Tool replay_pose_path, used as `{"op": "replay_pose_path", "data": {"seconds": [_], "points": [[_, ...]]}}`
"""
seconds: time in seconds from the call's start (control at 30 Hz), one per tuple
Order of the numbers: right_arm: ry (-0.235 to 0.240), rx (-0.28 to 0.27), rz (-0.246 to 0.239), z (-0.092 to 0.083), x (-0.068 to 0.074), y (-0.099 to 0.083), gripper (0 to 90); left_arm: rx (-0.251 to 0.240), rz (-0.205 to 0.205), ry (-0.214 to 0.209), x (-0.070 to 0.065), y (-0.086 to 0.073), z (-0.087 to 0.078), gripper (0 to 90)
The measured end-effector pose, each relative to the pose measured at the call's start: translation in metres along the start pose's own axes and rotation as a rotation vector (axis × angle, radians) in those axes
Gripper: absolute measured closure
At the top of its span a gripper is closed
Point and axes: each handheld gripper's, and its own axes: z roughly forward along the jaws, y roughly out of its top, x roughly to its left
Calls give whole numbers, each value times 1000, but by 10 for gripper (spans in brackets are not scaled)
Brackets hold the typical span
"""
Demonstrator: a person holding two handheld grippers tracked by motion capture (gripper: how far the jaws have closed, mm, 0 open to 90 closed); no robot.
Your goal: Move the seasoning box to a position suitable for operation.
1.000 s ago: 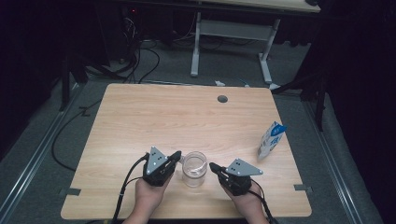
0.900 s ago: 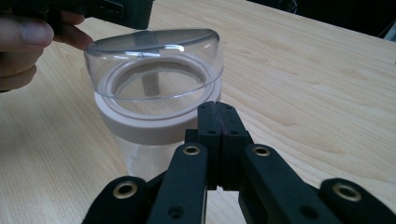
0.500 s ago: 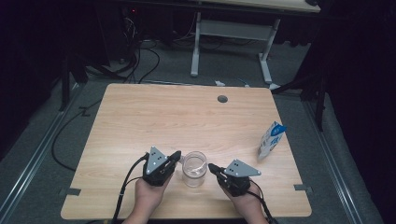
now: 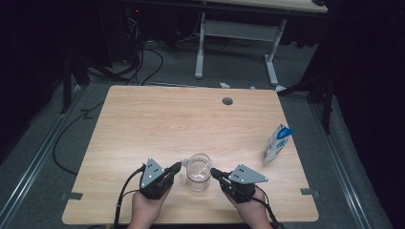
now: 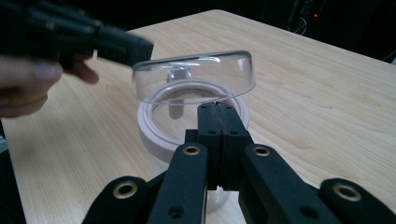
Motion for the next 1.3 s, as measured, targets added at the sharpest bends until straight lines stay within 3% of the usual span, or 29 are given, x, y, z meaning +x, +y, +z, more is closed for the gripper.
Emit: {"op": "replay_pose_path", "data": {"seconds": [0.2, 0.23, 0.5, 0.9, 1.3], "points": [[3, -11, -6, -1, 4, 4, 896, 14, -23, -19, -1, -12, -9, 900], [4, -12, -6, -1, 4, 4, 895, 19, -41, -32, -3, -15, -11, 900], [0, -14, -10, 0, 4, 5, 895, 37, -36, -73, -15, -19, -9, 900], [3, -17, -9, -1, 5, 5, 895, 35, -44, -81, -20, -23, -6, 900], [13, 17, -6, 11, 5, -3, 896, 19, -53, -81, -20, -21, -6, 900]]}}
